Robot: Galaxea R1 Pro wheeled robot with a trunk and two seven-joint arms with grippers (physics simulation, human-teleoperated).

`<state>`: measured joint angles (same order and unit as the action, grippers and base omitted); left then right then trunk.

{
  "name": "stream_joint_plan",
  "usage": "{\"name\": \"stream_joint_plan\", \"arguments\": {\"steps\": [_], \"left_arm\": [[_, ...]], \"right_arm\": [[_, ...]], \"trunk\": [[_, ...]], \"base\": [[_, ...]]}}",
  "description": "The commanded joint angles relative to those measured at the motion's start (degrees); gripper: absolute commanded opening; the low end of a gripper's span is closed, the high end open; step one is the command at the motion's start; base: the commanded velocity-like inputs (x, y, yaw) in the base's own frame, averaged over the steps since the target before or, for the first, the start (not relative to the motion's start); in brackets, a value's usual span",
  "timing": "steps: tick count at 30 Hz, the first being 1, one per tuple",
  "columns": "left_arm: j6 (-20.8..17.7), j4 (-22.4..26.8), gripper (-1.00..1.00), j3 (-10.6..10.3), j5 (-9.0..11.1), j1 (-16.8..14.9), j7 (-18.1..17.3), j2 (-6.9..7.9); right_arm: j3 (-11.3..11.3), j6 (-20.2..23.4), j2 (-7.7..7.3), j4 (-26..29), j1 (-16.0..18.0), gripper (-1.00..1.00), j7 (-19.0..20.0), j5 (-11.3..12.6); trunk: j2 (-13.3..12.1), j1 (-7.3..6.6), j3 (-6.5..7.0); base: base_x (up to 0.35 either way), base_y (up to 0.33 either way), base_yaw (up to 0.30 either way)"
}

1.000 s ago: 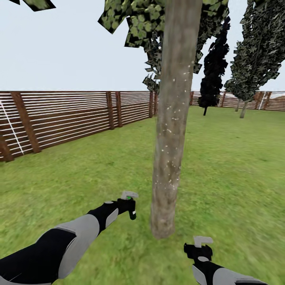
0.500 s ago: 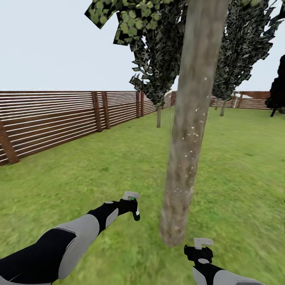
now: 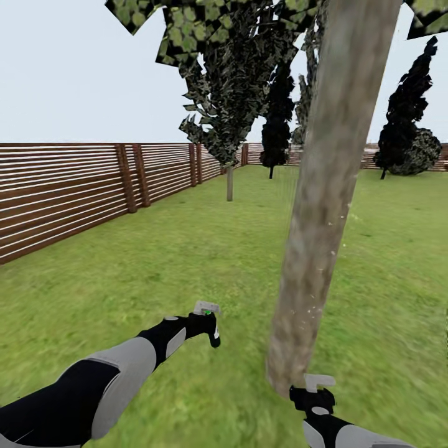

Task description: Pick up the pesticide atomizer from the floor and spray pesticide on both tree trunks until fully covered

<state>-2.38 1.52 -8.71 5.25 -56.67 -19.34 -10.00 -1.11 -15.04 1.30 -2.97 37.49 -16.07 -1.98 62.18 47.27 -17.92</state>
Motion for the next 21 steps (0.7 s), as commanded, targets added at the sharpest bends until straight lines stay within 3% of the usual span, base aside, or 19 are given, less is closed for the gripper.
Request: {"name": "stream_joint_plan", "arguments": {"steps": [1, 5, 17, 21], "left_arm": [[-0.25, 0.06, -1.00, -0.34, 0.59, -0.02, -0.09, 0.00], [-0.14, 0.06, -1.00, -0.40, 0.57, -0.02, -0.09, 0.00], [-0.17, 0.06, -1.00, -0.41, 0.57, -0.02, -0.09, 0.00], [-0.17, 0.12, -1.00, -0.35, 0.59, -0.02, -0.09, 0.00]], "right_arm": [[-0.12, -0.43, 0.02, -0.28, 0.13, 1.00, -0.27, -0.21], [-0.12, -0.43, 0.02, -0.28, 0.13, 1.00, -0.27, -0.21], [-0.10, -0.38, 0.02, -0.28, 0.13, 1.00, -0.27, -0.21], [-0.16, -0.62, -1.81, -0.16, -3.32, 1.00, -0.31, -0.19]], "trunk": [[0.05, 0.04, -0.07], [0.05, 0.04, -0.07], [0.05, 0.04, -0.07], [0.05, 0.04, -0.07]], "base": [[0.290, 0.700, -0.300], [0.082, 0.232, -0.300], [0.002, 0.008, -0.300], [0.000, 0.000, -0.300]]}}
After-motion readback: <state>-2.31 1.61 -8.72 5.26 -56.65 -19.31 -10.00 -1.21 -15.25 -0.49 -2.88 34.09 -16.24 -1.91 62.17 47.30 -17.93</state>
